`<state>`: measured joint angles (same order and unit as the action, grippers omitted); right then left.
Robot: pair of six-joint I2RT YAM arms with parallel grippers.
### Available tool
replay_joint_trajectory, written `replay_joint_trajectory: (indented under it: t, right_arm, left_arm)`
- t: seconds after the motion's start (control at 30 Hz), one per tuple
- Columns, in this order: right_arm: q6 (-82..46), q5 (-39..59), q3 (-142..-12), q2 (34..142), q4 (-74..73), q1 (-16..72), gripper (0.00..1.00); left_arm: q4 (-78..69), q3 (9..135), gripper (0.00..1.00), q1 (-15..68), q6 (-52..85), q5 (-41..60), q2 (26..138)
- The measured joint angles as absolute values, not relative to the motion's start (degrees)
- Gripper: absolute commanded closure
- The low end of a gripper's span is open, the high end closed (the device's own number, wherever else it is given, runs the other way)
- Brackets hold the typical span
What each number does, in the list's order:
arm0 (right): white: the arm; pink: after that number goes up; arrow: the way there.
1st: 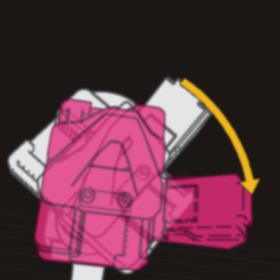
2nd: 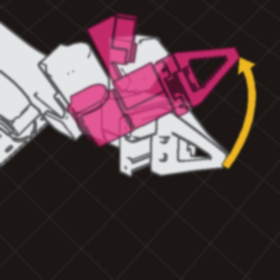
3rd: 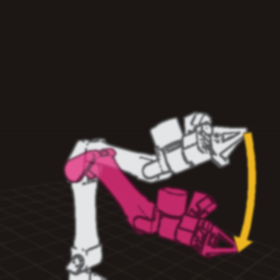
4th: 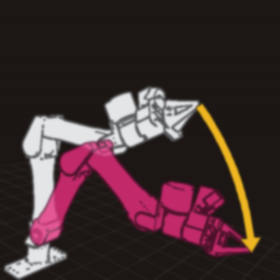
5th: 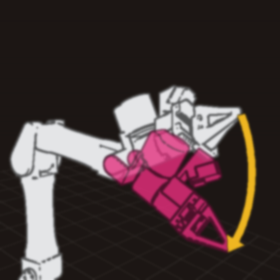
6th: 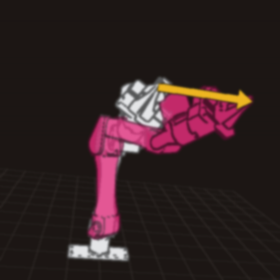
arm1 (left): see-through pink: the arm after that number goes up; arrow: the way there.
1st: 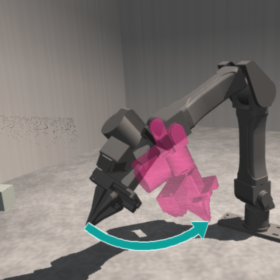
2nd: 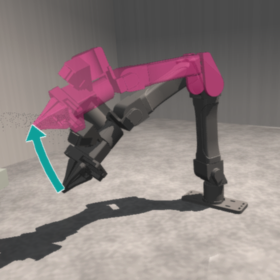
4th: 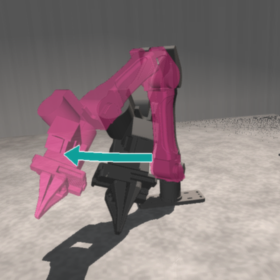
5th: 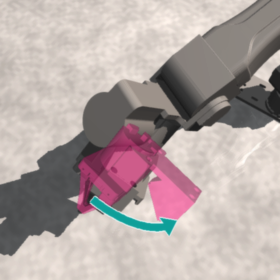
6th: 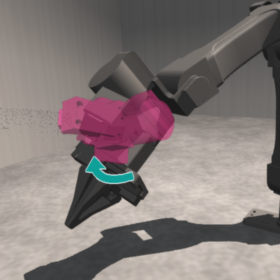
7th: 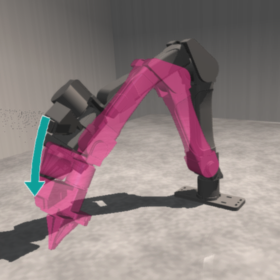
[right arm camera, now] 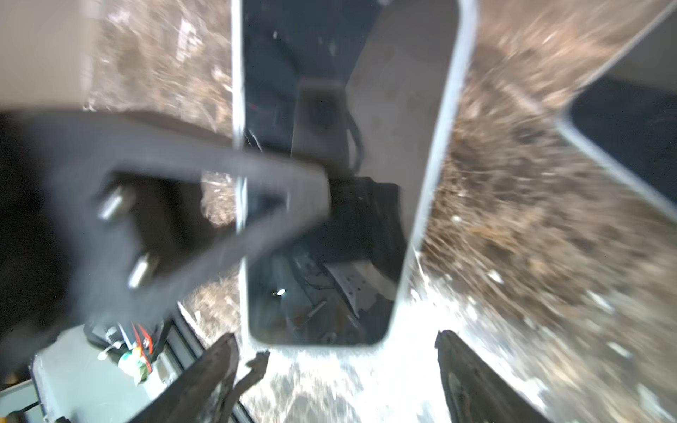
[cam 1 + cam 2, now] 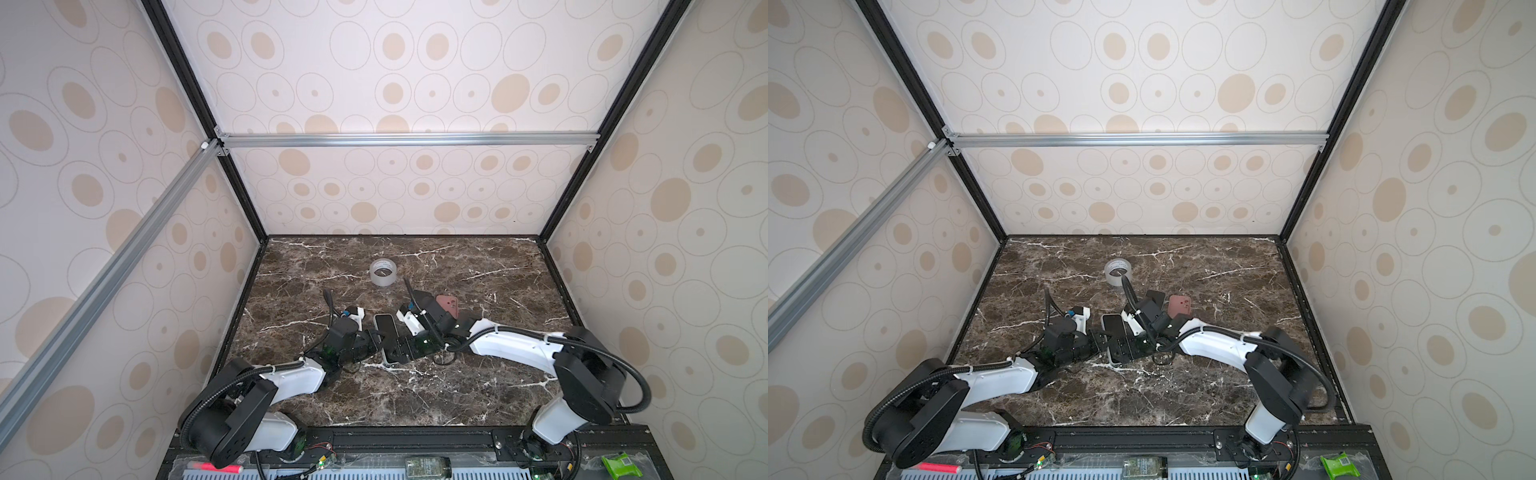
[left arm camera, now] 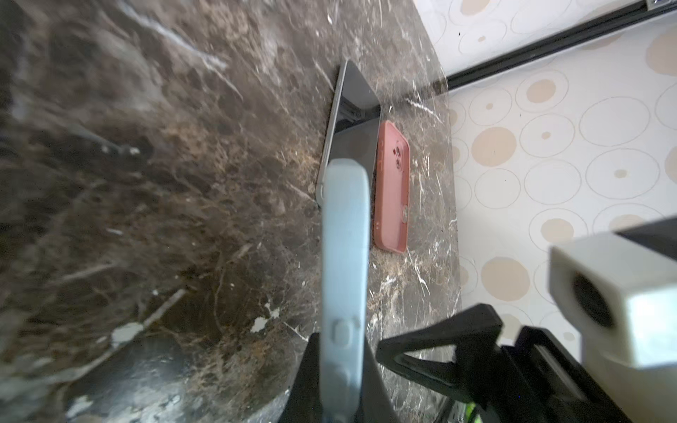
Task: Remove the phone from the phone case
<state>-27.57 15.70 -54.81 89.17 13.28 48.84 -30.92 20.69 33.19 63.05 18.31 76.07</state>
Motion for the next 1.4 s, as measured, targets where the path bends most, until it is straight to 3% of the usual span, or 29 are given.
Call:
replay_joint_trajectory:
  t: [0.33, 0.7, 1.0, 1.23, 1.4]
  right_arm:
    - [-25.0, 6.7, -49.3, 77.9, 9.6, 48.8, 0.11]
    - [-19.6, -0.5, -56.3, 73.8, 20.3, 48.8, 0.19]
    - [-17.5, -5.1, -53.1, 62.0, 16.8, 48.4, 0.2]
    - [-17.5, 6.0, -47.7, 58.9, 12.7, 36.9, 0.26]
    - [-13.7, 15.9, -44.4, 55.7, 11.5, 35.1, 0.28]
  left_arm:
    - [-27.6, 21.7, 1.0, 32.8, 58.7, 17.9, 71.3]
    - [-18.7, 31.5, 1.0, 32.7, 48.0, 17.1, 61.2]
    - [-14.3, 37.1, 1.0, 32.6, 41.2, 19.2, 59.1]
    - [-11.4, 39.1, 1.0, 32.6, 34.1, 27.3, 59.0]
    - [-7.3, 45.8, 1.0, 32.6, 27.4, 33.5, 60.3]
